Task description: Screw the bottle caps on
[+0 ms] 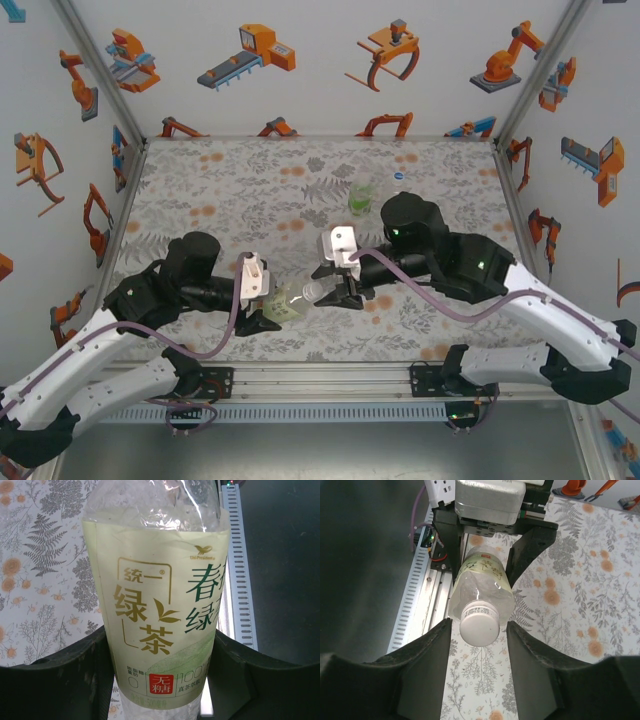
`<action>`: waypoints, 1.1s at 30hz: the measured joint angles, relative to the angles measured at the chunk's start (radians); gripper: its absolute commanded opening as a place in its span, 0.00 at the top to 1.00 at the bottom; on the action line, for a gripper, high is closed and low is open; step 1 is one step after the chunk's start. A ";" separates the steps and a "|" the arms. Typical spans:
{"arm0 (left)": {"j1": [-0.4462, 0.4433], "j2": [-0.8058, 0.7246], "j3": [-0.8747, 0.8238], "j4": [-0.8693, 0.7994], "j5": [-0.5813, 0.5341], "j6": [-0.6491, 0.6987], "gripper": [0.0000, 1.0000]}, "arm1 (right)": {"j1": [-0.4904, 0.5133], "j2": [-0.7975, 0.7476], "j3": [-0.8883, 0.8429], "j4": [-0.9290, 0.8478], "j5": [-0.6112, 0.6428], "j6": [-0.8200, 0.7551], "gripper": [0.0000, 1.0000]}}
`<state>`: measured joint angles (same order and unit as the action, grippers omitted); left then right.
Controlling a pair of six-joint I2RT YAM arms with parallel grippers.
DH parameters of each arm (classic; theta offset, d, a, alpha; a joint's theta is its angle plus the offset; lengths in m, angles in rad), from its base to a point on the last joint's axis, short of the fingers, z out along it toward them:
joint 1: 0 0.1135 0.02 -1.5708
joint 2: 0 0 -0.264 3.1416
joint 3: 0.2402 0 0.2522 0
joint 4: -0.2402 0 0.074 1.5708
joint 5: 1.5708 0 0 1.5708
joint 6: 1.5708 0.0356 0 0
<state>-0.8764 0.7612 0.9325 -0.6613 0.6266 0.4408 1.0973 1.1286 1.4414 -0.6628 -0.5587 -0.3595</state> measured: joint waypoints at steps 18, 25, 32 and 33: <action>0.000 0.009 0.003 -0.008 -0.009 0.000 1.00 | 0.000 -0.011 -0.034 0.025 0.071 0.209 1.00; 0.000 0.026 0.002 -0.016 -0.038 -0.003 1.00 | 0.000 -0.065 -0.135 0.109 0.229 0.696 1.00; 0.001 0.076 -0.004 -0.016 -0.069 -0.003 1.00 | 0.000 -0.083 -0.194 0.064 0.414 1.283 0.96; 0.001 0.084 -0.005 -0.018 -0.072 -0.002 1.00 | 0.000 -0.084 -0.200 0.050 0.431 1.360 0.96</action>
<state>-0.8757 0.8452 0.9279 -0.6788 0.5541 0.4385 1.0973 1.0447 1.2415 -0.6128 -0.1276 1.0008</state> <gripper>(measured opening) 0.592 0.343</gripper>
